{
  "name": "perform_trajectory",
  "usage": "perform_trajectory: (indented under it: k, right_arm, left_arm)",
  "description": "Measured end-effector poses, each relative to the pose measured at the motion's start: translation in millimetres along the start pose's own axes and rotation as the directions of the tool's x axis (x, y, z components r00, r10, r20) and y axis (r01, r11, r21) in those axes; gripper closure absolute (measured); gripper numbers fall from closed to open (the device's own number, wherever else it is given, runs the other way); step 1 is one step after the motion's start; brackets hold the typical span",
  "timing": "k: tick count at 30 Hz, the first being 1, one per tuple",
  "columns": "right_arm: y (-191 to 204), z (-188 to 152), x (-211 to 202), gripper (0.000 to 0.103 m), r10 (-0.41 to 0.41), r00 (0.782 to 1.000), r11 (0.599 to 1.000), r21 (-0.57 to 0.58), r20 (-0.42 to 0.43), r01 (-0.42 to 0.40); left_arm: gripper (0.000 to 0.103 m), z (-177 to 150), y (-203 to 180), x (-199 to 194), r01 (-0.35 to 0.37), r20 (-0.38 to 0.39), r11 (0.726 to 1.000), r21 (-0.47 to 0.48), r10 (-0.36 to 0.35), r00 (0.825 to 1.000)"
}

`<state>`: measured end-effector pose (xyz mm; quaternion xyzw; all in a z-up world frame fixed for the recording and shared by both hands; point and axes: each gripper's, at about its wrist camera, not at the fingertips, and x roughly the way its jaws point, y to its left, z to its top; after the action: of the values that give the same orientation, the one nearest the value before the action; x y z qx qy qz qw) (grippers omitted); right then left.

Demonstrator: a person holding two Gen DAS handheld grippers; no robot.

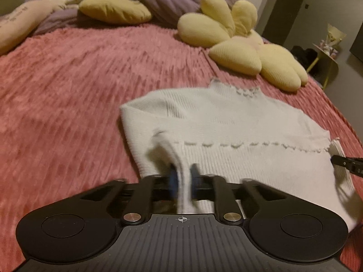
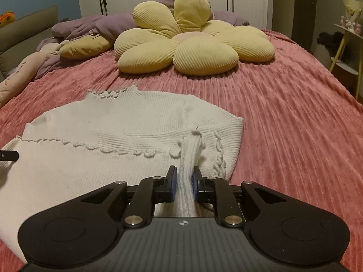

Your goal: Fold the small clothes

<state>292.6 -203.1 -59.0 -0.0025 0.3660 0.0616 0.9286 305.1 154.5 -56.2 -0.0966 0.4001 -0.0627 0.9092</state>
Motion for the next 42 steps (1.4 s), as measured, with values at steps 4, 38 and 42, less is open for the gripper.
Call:
perform_trajectory:
  k: [4, 38, 42]
  right_arm:
    - [13, 8, -14, 0.096, -0.014, 0.998, 0.995, -0.101, 0.062, 0.020]
    - [66, 27, 23, 0.085, 0.089, 0.984, 0.984, -0.169, 0.158, -0.062]
    - [90, 6, 25, 0.086, 0.130, 0.985, 0.962, -0.253, 0.116, -0.097]
  left_arm:
    - [0.093, 11, -5, -22, 0.025, 0.070, 0.999, 0.037, -0.028, 0.997]
    - [0.032, 14, -54, 15, -0.053, 0.176, 0.999, 0.010, 0.050, 0.983]
    - [0.031, 2, -61, 43, -0.101, 0.045, 0.995, 0.016, 0.100, 0.994]
